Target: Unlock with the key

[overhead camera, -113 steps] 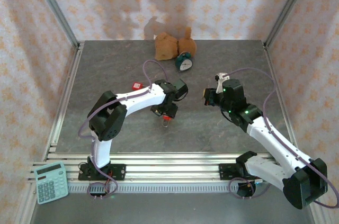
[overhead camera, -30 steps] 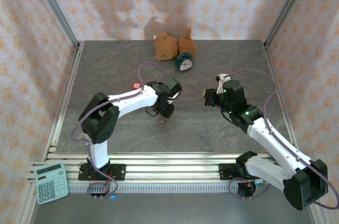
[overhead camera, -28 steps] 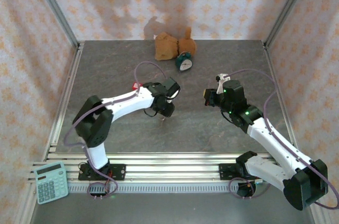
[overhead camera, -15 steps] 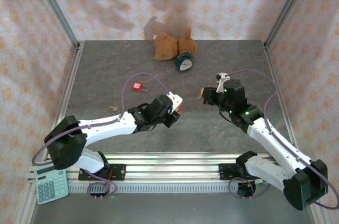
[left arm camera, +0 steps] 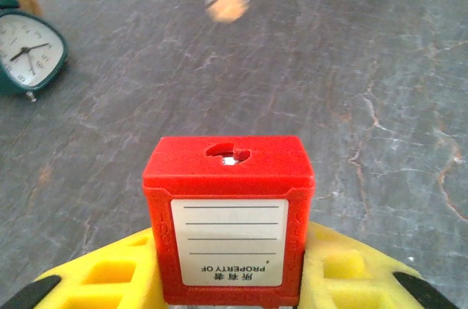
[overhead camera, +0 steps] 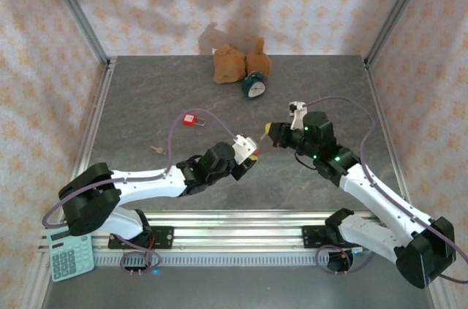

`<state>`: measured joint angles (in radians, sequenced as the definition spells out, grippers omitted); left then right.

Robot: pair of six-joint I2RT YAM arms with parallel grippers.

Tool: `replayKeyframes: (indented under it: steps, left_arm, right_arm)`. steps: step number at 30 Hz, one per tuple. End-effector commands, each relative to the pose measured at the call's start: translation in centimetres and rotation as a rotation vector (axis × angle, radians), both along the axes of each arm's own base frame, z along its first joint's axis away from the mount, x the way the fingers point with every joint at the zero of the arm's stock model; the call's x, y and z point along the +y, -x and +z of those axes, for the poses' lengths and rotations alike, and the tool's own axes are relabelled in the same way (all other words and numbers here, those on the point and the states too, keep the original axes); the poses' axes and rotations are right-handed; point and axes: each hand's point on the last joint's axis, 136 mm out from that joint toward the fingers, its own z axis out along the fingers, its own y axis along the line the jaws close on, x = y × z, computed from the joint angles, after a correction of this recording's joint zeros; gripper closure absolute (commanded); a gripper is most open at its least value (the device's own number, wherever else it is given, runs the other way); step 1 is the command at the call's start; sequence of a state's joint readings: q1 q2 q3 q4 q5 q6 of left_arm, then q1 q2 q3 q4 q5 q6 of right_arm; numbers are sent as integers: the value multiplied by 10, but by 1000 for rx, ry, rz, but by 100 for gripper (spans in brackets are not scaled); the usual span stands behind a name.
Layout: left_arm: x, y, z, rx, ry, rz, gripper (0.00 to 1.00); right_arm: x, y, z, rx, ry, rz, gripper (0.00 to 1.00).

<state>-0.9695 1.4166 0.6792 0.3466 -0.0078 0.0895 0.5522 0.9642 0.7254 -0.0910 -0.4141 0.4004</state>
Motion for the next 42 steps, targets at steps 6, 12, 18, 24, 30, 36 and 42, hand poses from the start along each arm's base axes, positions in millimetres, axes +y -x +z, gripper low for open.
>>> replayKeyframes:
  steps: [6, 12, 18, 24, 30, 36, 42]
  left_arm:
    - [-10, 0, 34, -122, 42, -22, 68]
    - [-10, -1, 32, -114, 25, -19, 70]
    - [-9, -3, 28, -109, 10, -7, 70]
    - [-10, -4, 28, -106, 5, -3, 70]
    - [-11, -4, 29, -103, 5, -5, 70]
    - [-12, -5, 28, -98, 0, -6, 70]
    - [-15, -6, 29, -95, 5, -9, 71]
  right_arm:
    - [8, 6, 15, -47, -32, 51, 97]
    - [5, 8, 4, -25, 2, 52, 97]
    - [2, 14, -5, 4, 21, 56, 97]
    - [3, 17, -12, 35, 9, 55, 97]
    - [5, 17, -17, 51, -2, 60, 97]
    - [5, 18, -21, 60, -1, 65, 97]
    - [8, 19, -24, 69, -3, 72, 97]
